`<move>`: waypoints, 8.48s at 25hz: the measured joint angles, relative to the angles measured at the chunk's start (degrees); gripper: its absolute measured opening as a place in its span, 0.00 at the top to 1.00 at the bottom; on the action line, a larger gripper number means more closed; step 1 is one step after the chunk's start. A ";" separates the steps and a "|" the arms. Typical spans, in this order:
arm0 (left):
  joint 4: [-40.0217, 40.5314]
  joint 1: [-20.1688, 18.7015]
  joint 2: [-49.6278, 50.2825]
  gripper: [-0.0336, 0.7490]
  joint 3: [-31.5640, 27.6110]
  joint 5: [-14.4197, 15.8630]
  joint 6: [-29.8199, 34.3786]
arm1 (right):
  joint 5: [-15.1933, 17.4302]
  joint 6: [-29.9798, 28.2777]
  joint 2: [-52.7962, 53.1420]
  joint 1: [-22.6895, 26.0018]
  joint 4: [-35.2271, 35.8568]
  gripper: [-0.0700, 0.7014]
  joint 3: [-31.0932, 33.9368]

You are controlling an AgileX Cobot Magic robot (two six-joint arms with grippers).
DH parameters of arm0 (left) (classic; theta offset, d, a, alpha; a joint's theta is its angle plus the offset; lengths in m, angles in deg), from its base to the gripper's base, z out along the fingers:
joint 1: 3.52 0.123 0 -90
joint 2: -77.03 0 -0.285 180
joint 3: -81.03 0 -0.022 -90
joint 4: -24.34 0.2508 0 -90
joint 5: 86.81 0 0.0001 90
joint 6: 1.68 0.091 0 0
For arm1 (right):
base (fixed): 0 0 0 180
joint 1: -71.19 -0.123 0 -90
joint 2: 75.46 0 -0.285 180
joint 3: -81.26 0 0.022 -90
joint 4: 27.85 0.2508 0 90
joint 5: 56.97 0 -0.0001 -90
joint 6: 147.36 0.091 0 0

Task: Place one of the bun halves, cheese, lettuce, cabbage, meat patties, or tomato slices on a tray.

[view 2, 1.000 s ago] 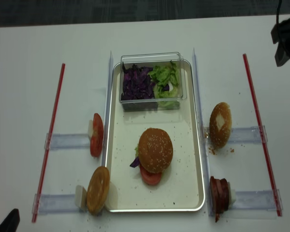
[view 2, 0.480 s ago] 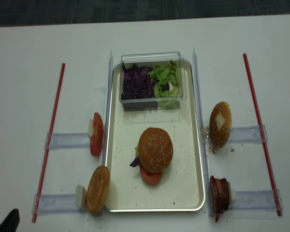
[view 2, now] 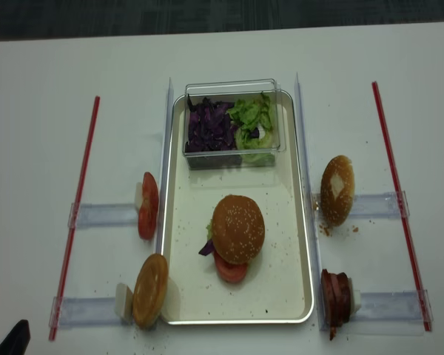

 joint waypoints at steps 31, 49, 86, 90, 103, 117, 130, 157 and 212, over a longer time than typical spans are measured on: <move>0.00 0.00 0.00 0.33 0.00 0.00 0.00 | 2.55 2.39 29.33 0.00 0.00 0.19 9.69; 0.00 0.00 0.00 0.33 0.00 0.00 0.00 | 3.01 2.47 39.60 0.00 0.00 0.19 9.69; 0.39 0.00 0.00 0.33 0.00 0.00 0.00 | 3.68 3.22 39.72 -2.42 0.19 0.19 10.29; 0.00 0.00 0.00 0.33 0.00 0.00 0.00 | 3.74 3.22 39.72 -2.42 0.19 0.19 10.29; 0.00 0.00 0.00 0.33 0.00 0.00 0.00 | 3.82 3.47 39.72 -2.42 0.19 0.19 10.29; 0.00 0.00 0.00 0.33 0.00 0.00 0.00 | 3.82 3.47 39.72 -2.42 0.19 0.19 10.29; 0.00 0.00 0.00 0.33 0.00 0.00 0.00 | 3.82 3.47 39.72 -2.42 0.19 0.19 10.29; 0.39 0.00 0.00 0.33 0.00 0.00 0.00 | 3.82 3.59 39.72 -2.42 0.19 0.19 10.29; 0.00 0.00 0.00 0.33 0.00 0.00 0.00 | 3.82 3.70 39.72 -2.42 0.19 0.19 10.29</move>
